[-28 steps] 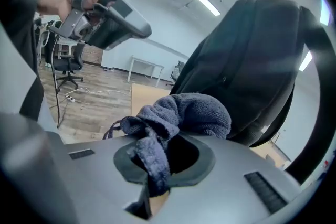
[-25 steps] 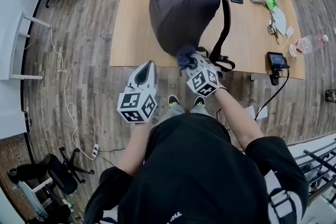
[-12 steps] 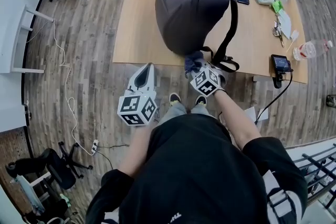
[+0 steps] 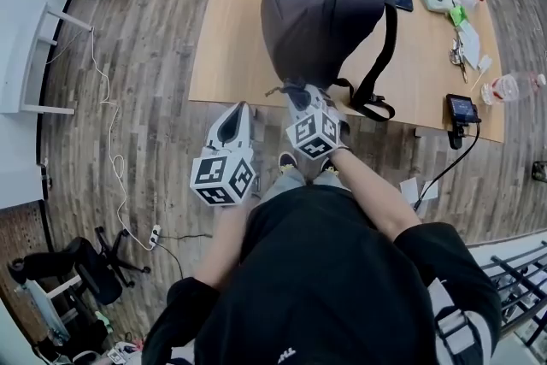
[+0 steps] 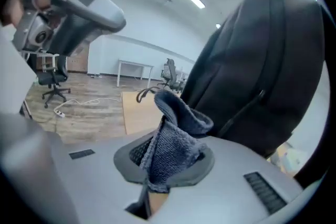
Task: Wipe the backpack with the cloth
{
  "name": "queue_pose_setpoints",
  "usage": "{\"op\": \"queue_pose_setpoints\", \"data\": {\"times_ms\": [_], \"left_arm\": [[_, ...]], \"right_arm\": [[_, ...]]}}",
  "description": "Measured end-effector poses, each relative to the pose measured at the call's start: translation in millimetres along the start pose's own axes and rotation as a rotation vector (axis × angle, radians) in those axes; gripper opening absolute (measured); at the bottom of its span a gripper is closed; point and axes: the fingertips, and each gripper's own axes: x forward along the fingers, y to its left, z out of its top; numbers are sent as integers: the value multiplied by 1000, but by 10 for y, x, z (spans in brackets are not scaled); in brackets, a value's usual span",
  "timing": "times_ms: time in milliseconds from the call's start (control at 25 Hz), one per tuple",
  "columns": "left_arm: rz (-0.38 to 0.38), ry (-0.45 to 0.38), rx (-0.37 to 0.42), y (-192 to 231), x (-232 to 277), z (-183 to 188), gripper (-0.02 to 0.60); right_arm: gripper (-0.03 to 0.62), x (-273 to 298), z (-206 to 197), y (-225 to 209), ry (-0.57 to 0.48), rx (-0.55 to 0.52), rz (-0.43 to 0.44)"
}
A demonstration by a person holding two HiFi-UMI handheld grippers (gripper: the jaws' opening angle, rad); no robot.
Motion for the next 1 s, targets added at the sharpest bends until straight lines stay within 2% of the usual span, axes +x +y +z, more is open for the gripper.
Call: {"op": "queue_pose_setpoints", "data": {"times_ms": [120, 200, 360, 440, 520, 560, 680, 800, 920, 1000], "left_arm": [[11, -9, -1, 52, -38, 33, 15], [15, -11, -7, 76, -50, 39, 15], [10, -29, -10, 81, -42, 92, 15], [2, -40, -10, 63, -23, 133, 15], [-5, -44, -10, 46, 1, 158, 15], [-9, -45, -10, 36, 12, 164, 15], [-19, -43, -7, -2, 30, 165, 15], [-23, -42, -8, -11, 44, 166, 15], [-18, -43, -9, 11, 37, 173, 15], [-17, -44, -10, 24, 33, 186, 15]], "right_arm": [[38, -391, 598, -307, -174, -162, -135], [38, -721, 1115, -562, -283, -332, -210], [38, -1353, 1920, -920, -415, -674, -319], [38, -1646, 2207, -1171, -446, -742, -415], [38, -1778, 2361, -1485, -425, -720, -465], [38, -1771, 2374, -1619, -401, -684, -449], [38, -1685, 2335, -1758, -364, -563, -286], [50, -1684, 2335, -1689, -359, -591, -161], [139, -1692, 2331, -1603, -347, -581, 0], [205, -1692, 2262, -1592, -297, -570, 80]]}}
